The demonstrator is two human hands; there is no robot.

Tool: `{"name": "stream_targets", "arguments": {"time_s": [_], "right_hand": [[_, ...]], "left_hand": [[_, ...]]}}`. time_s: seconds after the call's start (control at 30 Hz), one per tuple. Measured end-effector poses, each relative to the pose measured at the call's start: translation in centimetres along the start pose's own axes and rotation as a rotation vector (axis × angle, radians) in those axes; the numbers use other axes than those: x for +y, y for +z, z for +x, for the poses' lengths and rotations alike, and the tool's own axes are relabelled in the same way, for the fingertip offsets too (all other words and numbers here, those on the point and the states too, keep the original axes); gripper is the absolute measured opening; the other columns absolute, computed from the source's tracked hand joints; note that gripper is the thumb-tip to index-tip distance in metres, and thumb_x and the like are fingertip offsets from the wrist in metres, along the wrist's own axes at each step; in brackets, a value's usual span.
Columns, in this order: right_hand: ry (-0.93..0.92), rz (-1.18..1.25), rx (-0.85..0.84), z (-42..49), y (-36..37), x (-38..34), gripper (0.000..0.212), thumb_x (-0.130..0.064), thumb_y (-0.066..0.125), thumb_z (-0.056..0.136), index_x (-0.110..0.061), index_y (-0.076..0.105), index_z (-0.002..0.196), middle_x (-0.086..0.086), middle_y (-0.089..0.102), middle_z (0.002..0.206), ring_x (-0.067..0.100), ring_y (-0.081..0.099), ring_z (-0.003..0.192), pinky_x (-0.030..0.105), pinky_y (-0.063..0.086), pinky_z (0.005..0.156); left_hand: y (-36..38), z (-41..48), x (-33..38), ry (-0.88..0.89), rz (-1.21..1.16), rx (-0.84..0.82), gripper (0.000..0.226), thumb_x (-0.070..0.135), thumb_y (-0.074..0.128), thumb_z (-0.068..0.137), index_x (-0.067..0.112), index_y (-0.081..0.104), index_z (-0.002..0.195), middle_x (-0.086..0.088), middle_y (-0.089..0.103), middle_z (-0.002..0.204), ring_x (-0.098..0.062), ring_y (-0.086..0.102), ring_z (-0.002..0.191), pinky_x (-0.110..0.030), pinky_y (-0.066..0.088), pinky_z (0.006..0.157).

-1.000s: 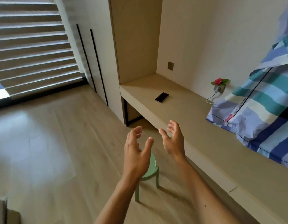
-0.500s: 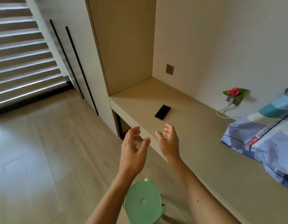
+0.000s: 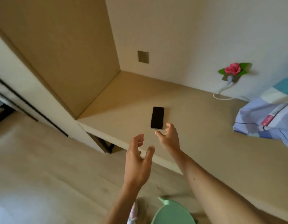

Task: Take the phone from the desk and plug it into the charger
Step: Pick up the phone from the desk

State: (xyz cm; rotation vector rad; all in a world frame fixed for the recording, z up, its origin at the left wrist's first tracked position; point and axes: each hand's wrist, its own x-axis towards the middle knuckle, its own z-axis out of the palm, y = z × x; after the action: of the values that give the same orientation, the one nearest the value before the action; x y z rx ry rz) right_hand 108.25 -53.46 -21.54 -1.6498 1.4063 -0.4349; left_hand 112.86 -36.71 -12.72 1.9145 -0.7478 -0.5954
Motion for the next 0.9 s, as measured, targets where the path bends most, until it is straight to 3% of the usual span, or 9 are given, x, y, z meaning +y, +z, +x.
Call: {"name": "stream_targets", "arguments": {"time_s": [0.13,0.3,0.5,0.77,0.9], "right_hand": [[0.131,-0.093,0.055,6.5,4.4,-2.4,0.087,-0.047,0.076,0.086,-0.015,0.035,0.156,0.010,0.049,0.155,0.030,0.058,0.135,0.042,0.051,0.101],[0.234,-0.232,0.124,13.8,9.1,-3.4,0.099,-0.052,0.078,0.079,-0.010,0.032,0.156,0.013,0.047,0.153,0.035,0.053,0.138,0.050,0.050,0.106],[0.386,-0.358,0.171,18.1,11.5,-0.5,0.109,-0.060,0.080,0.074,-0.007,0.029,0.154,0.017,0.041,0.154,0.037,0.043,0.142,0.051,0.043,0.108],[0.457,-0.429,0.226,20.9,13.7,1.0,0.084,-0.054,0.078,0.081,-0.003,0.046,0.139,0.018,0.049,0.143,0.036,0.048,0.134,0.046,0.045,0.105],[0.527,-0.304,0.237,21.6,13.6,1.6,0.082,-0.048,0.086,0.075,-0.004,0.050,0.135,0.018,0.049,0.141,0.037,0.049,0.132,0.044,0.048,0.104]], "left_hand": [[-2.1,7.0,-1.2,0.023,0.012,-0.080,0.047,0.041,0.058,0.090,0.029,0.049,0.134,0.013,0.057,0.132,-0.006,0.053,0.121,-0.039,0.050,0.099],[-4.0,14.3,-3.9,0.019,-0.015,-0.155,0.045,0.034,0.060,0.092,0.025,0.050,0.135,0.011,0.058,0.133,-0.006,0.054,0.122,-0.040,0.049,0.100],[-5.5,17.9,-6.6,-0.037,-0.045,-0.154,0.047,0.039,0.059,0.088,0.027,0.051,0.133,0.014,0.058,0.131,-0.005,0.054,0.121,-0.041,0.051,0.099],[-6.1,20.2,-10.2,-0.101,-0.031,-0.202,0.044,0.024,0.063,0.091,0.024,0.051,0.134,0.010,0.059,0.129,-0.011,0.056,0.121,-0.045,0.050,0.099],[-6.1,20.6,-11.0,-0.104,-0.019,-0.210,0.045,0.030,0.062,0.091,0.024,0.050,0.134,0.009,0.059,0.129,-0.014,0.056,0.120,-0.047,0.050,0.099]]}}
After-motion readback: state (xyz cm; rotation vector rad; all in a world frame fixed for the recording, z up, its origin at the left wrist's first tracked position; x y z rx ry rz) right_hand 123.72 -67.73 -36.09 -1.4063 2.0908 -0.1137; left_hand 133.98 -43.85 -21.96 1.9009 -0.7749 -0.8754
